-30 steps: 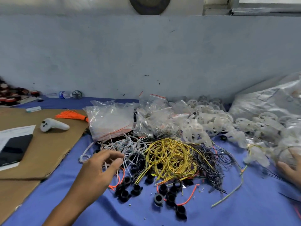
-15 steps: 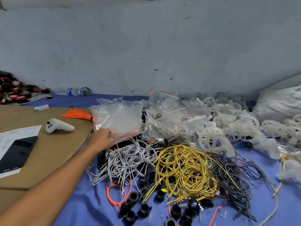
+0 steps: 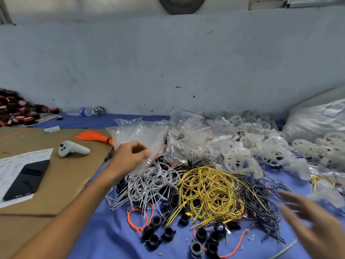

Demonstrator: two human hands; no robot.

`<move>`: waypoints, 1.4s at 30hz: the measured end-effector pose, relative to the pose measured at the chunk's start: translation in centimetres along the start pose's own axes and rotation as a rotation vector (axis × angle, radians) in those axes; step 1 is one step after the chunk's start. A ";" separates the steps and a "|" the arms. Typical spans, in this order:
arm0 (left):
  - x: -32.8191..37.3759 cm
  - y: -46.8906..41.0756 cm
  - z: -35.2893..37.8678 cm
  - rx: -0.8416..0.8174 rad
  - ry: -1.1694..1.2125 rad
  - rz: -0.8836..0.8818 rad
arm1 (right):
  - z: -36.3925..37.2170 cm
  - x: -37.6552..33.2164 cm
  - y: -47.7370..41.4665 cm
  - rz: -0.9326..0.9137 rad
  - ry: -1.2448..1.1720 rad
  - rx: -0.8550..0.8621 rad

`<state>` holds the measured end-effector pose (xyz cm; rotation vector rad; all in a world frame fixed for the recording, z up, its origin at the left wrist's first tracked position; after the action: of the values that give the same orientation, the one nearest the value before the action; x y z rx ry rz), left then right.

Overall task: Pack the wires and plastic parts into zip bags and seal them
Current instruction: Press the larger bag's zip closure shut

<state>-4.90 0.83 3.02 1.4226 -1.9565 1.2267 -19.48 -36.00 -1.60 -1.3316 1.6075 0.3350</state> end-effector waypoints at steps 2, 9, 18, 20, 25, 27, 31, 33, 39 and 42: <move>2.9 3.9 2.1 -0.066 0.174 0.027 | 1.0 -3.4 2.1 0.071 -0.133 -0.223; 6.7 15.5 7.3 -0.108 0.505 -0.023 | 8.7 -6.7 8.7 0.309 -0.649 -0.243; 7.0 18.4 6.8 0.024 0.319 -0.014 | 7.6 -6.3 12.9 -0.128 -0.003 -0.109; 7.5 19.2 7.6 -0.093 0.205 -0.007 | 8.1 -6.7 13.5 -0.200 0.125 -0.119; 8.5 19.7 6.7 0.014 -0.236 0.236 | 8.9 -6.6 14.0 -0.074 0.216 -0.288; 8.4 19.8 5.8 0.020 -0.410 0.318 | 9.0 -5.7 14.2 0.058 0.178 -0.381; 7.5 19.2 5.2 -0.292 -0.632 0.255 | 9.6 -5.5 14.1 0.027 0.200 -0.465; 7.5 18.1 4.6 -0.252 -0.617 0.225 | 9.8 -5.9 14.3 -0.136 0.195 -0.422; 7.5 15.7 -0.3 0.368 -0.495 0.384 | 7.4 -4.7 9.9 -0.127 -0.160 0.184; 8.1 15.7 0.5 0.319 -0.532 0.440 | 8.1 -2.9 3.9 -0.034 0.361 0.053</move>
<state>-22.21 -2.65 2.51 1.6564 -2.6343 1.5186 -19.08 -27.07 -4.54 -1.4359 1.8723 0.0293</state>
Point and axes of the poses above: each hand's wrist, its own y-axis away from the middle knuckle, its own z-axis out of the palm, x = y × z, the point moved 2 cm from there along -y, towards the middle knuckle, and after that the axes turned 13 degrees about z, right-handed, at the moved point
